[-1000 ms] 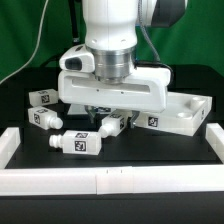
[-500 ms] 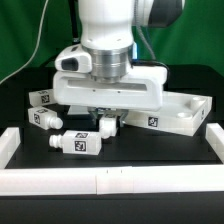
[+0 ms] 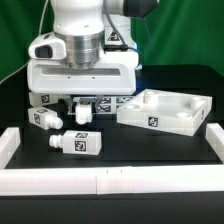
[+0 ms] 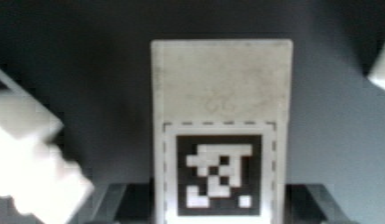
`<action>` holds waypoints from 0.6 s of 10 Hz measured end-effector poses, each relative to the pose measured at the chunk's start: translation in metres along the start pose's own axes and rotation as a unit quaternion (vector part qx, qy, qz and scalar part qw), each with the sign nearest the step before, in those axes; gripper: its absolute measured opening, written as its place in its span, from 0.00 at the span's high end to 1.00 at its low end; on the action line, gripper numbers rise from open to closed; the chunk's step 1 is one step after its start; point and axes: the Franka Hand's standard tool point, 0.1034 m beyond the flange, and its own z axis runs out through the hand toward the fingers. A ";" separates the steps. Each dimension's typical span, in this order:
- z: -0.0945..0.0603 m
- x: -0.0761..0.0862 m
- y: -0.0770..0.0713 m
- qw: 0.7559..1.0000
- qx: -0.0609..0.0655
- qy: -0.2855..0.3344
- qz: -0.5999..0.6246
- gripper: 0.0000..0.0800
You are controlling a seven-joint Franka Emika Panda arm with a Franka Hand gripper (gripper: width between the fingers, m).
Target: Assemble one leg
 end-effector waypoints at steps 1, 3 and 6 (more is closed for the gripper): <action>0.004 -0.007 0.003 1.000 -0.001 -0.002 0.003 0.64; 0.009 -0.009 -0.007 1.000 -0.005 0.004 0.001 0.64; 0.009 -0.009 -0.006 1.000 -0.005 0.004 -0.002 0.42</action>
Offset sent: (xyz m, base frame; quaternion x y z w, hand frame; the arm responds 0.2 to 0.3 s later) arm 0.0000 0.0000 0.0000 0.0000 0.0000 0.0000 1.0000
